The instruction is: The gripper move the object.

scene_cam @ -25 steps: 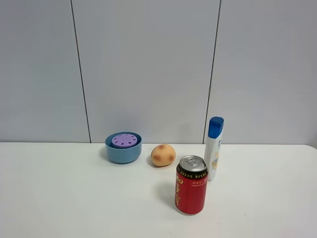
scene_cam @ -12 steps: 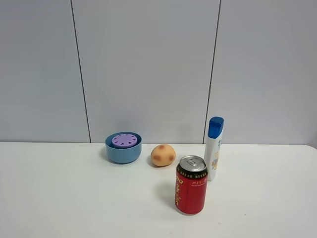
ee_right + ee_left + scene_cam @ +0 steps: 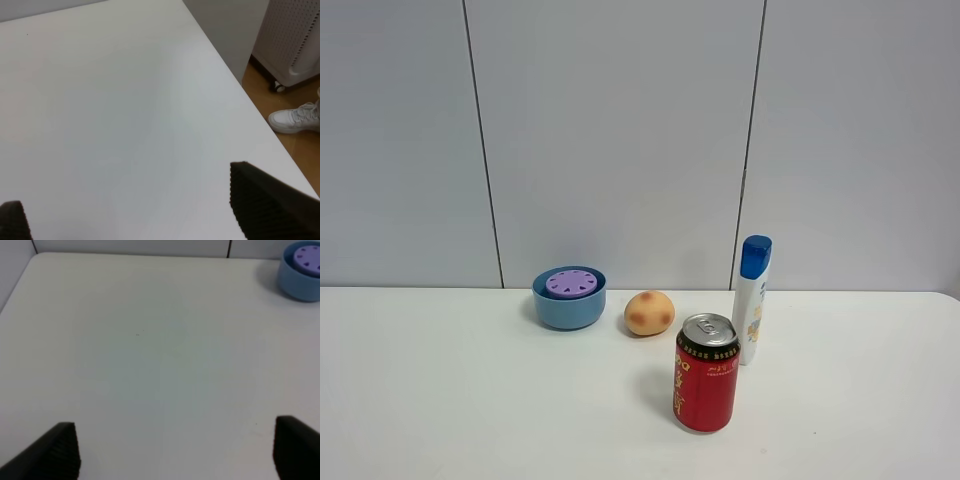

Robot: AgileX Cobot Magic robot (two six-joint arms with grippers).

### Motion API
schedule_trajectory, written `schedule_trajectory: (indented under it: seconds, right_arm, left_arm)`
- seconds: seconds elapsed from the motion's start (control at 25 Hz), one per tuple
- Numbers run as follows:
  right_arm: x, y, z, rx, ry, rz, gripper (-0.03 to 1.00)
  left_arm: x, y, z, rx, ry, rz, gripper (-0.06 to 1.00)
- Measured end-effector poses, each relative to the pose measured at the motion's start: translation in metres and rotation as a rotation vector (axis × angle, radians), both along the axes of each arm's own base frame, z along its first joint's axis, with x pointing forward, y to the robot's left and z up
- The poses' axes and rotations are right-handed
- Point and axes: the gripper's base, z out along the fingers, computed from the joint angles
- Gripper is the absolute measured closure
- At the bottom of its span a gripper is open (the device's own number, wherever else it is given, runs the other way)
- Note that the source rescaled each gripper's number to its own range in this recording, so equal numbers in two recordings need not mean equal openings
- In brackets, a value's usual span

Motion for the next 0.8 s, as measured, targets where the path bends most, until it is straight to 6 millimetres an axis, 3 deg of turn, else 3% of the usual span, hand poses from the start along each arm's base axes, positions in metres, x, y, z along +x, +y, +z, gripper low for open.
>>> schedule_trajectory:
  seconds: [0.8]
  right_arm:
    - [0.0, 0.0, 0.0, 0.0, 0.0, 0.0, -0.03]
  left_arm:
    - [0.0, 0.0001, 0.0001, 0.001, -0.001, 0.001, 0.74]
